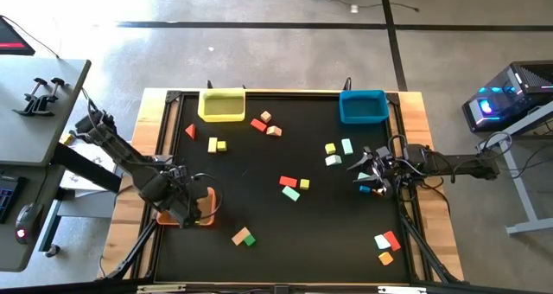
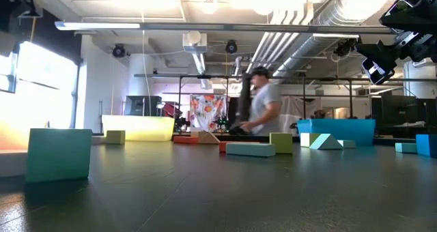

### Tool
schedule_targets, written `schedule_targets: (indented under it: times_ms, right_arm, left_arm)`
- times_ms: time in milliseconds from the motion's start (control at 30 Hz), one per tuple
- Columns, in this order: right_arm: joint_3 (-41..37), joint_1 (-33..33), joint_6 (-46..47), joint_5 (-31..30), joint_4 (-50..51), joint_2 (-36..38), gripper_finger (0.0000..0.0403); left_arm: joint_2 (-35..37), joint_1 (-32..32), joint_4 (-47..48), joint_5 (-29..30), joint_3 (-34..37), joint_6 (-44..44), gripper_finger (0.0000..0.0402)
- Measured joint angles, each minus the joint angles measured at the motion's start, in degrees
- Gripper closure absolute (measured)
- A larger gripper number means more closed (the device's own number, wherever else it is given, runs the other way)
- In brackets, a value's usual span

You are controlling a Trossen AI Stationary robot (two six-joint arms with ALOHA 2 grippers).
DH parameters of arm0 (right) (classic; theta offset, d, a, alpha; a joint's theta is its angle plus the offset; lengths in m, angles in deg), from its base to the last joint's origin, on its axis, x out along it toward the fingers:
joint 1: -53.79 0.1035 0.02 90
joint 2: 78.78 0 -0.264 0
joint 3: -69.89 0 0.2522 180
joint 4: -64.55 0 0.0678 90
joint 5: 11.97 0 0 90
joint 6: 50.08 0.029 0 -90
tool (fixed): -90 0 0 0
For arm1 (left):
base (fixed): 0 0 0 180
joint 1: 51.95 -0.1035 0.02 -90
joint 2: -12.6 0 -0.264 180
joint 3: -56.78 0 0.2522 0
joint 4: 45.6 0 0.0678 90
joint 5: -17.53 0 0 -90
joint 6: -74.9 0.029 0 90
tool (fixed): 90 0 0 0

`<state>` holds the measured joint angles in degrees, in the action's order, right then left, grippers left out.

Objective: Sort blocks by size
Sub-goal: Put the brown wooden block into the orange bin

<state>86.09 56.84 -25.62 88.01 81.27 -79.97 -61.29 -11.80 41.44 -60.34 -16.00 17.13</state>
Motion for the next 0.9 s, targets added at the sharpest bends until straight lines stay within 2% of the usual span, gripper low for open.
schedule_targets:
  times_ms: [167,433,633,900]
  right_arm:
    - [0.0,0.01,0.01,0.0,0.02,0.0,0.0166]
    - [0.0,0.01,0.01,0.0,0.0,0.02,0.0166]
    - [0.0,0.01,0.03,0.0,0.01,0.02,0.0166]
    - [0.0,0.0,0.01,0.0,0.0,0.02,0.0166]
  left_arm:
    - [-0.02,-0.37,-2.64,-2.52,3.45,-0.75,0.0307]
    - [-0.02,-2.3,-12.7,-8.11,11.52,-0.7,0.0307]
    - [-0.02,-3.43,-14.17,-10.2,14.65,-0.68,0.0306]
    - [-0.02,-3.77,-13.88,-10.32,15.06,-2.03,0.0235]
